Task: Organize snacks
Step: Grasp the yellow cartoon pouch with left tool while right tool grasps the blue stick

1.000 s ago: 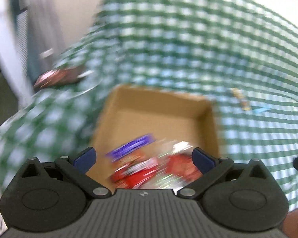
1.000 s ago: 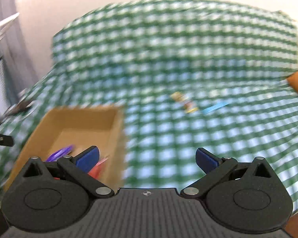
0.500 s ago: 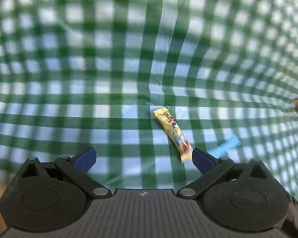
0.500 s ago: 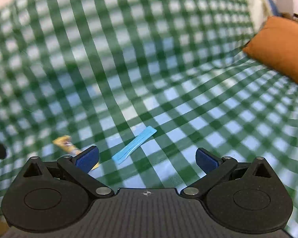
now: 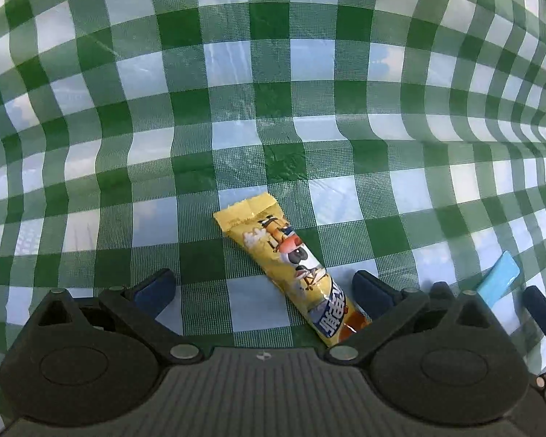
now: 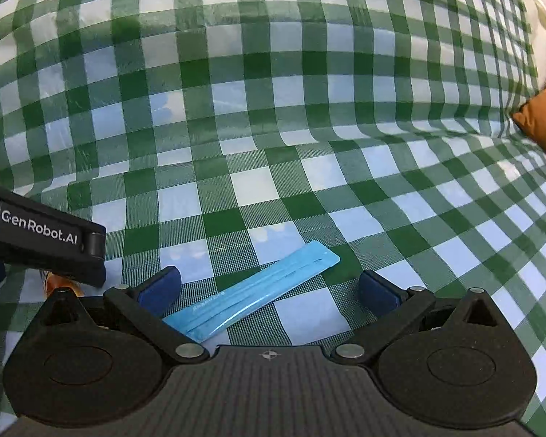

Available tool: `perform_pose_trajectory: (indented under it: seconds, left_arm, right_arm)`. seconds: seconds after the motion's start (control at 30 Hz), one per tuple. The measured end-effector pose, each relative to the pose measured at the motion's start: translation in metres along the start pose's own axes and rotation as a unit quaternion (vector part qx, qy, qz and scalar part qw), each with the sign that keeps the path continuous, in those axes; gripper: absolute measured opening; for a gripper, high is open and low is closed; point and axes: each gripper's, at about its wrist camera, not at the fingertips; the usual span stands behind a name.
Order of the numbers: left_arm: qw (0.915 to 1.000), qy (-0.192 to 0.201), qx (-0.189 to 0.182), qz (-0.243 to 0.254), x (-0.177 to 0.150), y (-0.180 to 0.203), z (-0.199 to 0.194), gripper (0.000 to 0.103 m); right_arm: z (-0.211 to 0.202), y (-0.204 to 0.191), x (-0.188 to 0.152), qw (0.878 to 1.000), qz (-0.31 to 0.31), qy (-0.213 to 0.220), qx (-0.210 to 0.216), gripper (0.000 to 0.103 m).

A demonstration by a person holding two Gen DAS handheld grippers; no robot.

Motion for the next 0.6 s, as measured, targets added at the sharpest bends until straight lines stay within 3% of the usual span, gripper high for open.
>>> perform_pose_trajectory:
  seconds: [0.07,0.1,0.13,0.17,0.2,0.27,0.37,0.6]
  left_arm:
    - [0.9999,-0.014,0.0,-0.009,-0.001,-0.005,-0.003,0.102]
    - [0.9997,-0.014,-0.003,-0.019,-0.002,-0.01,-0.006,0.087]
    - [0.9996,-0.007,-0.004,-0.025,-0.003,-0.012,-0.012,0.058]
    - [0.9997,-0.004,-0.009,-0.022,-0.003,-0.013,-0.017,0.043]
    - [0.9995,-0.01,-0.023,-0.019,-0.003,-0.014,-0.021,0.018]
    - [0.9991,-0.013,-0.036,-0.021,-0.007,-0.02,-0.031,0.014]
    - [0.9988,0.006,-0.048,-0.002,-0.017,-0.026,-0.058,0.013]
    - [0.996,0.045,-0.072,0.028,-0.069,-0.046,-0.16,0.013]
  right_arm:
    - [-0.004,-0.002,-0.002,1.0,0.003,-0.006,-0.006,0.101]
    - [-0.006,-0.003,-0.002,1.0,0.005,-0.009,-0.004,0.095]
    - [-0.012,-0.003,-0.002,1.0,0.005,-0.005,0.004,0.073]
    - [-0.018,-0.003,0.001,1.0,0.002,0.0,0.009,0.038]
    - [-0.021,-0.005,0.005,1.0,-0.003,-0.001,0.008,0.026]
    - [-0.026,-0.003,0.01,1.0,0.004,-0.008,0.0,0.018]
    - [-0.043,0.003,0.012,1.0,0.014,-0.009,-0.002,0.016]
    - [-0.155,0.01,-0.001,0.998,0.032,0.031,0.042,0.016]
Point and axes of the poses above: each gripper's, at about its wrist camera, not at the fingertips, and z roughly the way its jaws point, y to its right, x to its top, and after that the axes turned 9 degrees about -y, right-handed
